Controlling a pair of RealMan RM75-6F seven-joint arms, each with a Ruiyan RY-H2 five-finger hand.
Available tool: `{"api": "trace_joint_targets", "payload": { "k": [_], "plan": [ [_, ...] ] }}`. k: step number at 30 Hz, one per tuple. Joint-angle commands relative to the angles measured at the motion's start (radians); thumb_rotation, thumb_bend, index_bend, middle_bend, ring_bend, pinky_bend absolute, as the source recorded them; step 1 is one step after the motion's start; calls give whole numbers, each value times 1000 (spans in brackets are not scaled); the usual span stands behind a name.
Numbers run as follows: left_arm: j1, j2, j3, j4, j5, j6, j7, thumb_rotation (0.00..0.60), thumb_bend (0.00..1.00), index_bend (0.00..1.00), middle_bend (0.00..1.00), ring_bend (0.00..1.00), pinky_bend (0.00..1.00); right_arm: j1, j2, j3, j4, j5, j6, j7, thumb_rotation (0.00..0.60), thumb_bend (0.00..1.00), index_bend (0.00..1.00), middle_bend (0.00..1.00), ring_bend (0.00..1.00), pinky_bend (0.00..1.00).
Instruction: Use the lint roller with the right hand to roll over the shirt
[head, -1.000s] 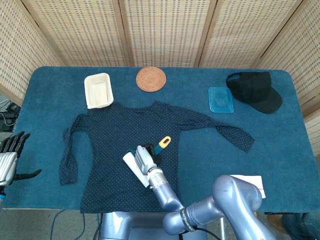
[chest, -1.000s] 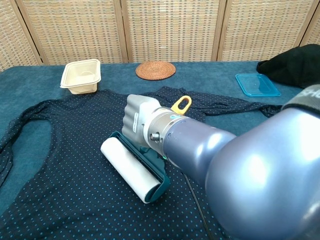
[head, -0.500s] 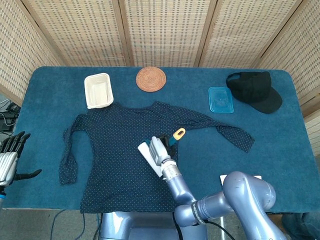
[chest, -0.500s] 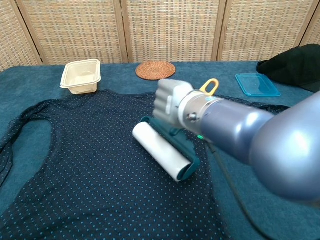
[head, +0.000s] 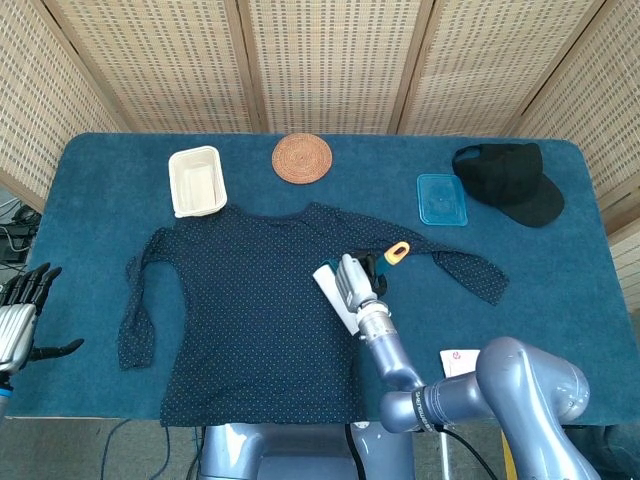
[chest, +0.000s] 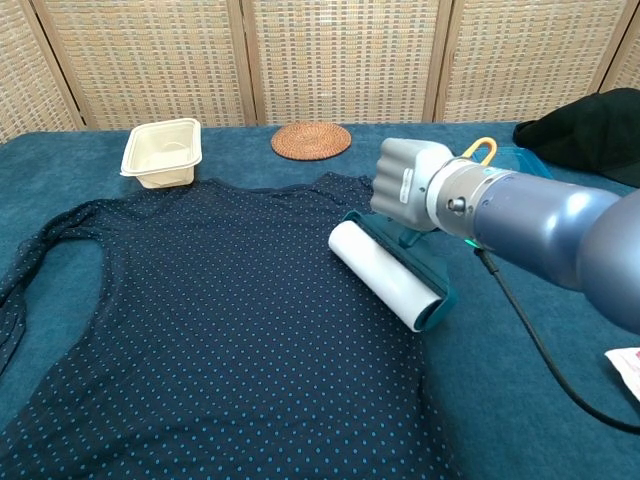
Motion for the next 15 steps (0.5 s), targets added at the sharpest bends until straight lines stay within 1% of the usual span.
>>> {"api": "trace_joint_targets", "payload": {
  "k": [1,8,9,12,15],
  "plan": [
    [0,0,0,-1,2,2,0,600,0,0,0,0,0,10,-24,12,-6,-7,0,-11,600,685,722,1000,1000,1000],
    [2,1,3,2,7,4,-4,600,0,0,0,0,0,48,-121,70,-30,-1,22,-49,600,684,722,1000,1000,1000],
    [2,2,2,2,7,5,-7,600,0,0,0,0,0,59,-145,81,-38,-8,25,-56,600,684,722,1000,1000,1000],
    [2,3,2,3,8,5,-11,600,0,0,0,0,0,73,-188,91,-33,-7,43,-79,600,684,722,1000,1000,1000],
    [2,2,3,5,6,3,-10,600,0,0,0,0,0,74,-204,95,-27,-6,53,-85,600,685,722,1000,1000,1000]
  ]
}}
